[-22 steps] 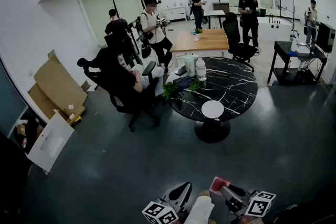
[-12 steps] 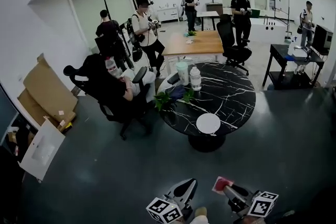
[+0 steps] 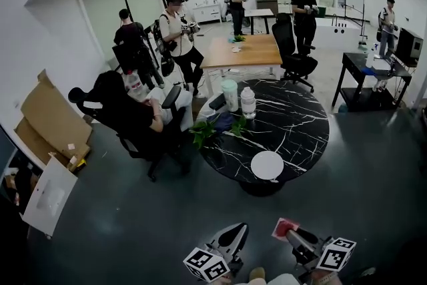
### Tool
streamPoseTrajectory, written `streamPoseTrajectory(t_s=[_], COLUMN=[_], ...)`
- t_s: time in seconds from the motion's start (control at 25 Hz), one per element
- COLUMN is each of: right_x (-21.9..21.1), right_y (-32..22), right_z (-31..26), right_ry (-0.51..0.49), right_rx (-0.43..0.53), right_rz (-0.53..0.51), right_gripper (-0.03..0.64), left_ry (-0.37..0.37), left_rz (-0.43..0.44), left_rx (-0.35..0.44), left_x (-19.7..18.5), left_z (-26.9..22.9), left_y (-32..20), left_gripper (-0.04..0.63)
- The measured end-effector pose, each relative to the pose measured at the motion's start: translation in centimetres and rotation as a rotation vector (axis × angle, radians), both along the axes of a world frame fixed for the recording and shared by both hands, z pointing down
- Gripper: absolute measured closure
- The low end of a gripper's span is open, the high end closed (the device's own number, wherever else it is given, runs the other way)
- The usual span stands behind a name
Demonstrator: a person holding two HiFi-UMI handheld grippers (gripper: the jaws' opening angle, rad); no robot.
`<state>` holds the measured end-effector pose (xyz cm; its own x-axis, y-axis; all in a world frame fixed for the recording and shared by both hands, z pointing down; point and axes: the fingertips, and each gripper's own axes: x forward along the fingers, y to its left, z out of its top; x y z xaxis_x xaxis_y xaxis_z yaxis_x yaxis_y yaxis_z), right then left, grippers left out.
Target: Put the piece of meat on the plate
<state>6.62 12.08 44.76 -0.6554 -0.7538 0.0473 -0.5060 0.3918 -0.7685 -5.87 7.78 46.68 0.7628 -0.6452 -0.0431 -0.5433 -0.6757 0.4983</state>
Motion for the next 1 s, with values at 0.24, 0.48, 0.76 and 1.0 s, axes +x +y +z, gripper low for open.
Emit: streamPoseTrajectory(t_s=[0.24,0.48,0.76,1.0], right_x=[0.2,0.1,0.8,1.8], right_y=[-1.9,-5.5,-12.8,-17.8], right_z=[0.8,2.0,1.9,1.7], right_ry=[0.007,0.004,0.017,0.021], right_rx=[-0.035,-0.077,-0.061,-0.056], right_rz=[-0.001,-0.025,-0.089,-0.137], right_gripper=[0.532,0.532,0.532,0.532], left_ry=[-0.001,0.001,-0.01,-0.012], left_rz=[-0.032,-0.054,-0.111,-0.133], left_rx=[-0.04,-0.08,-0.054,-0.021], left_x=[-1.0,-0.9,-0.4,1.3], left_z=[1.5,2.9,1.9,0.5], left_y=[-1.9,-4.9,-11.6,-16.8], left_gripper=[0.586,0.586,0.586,0.586])
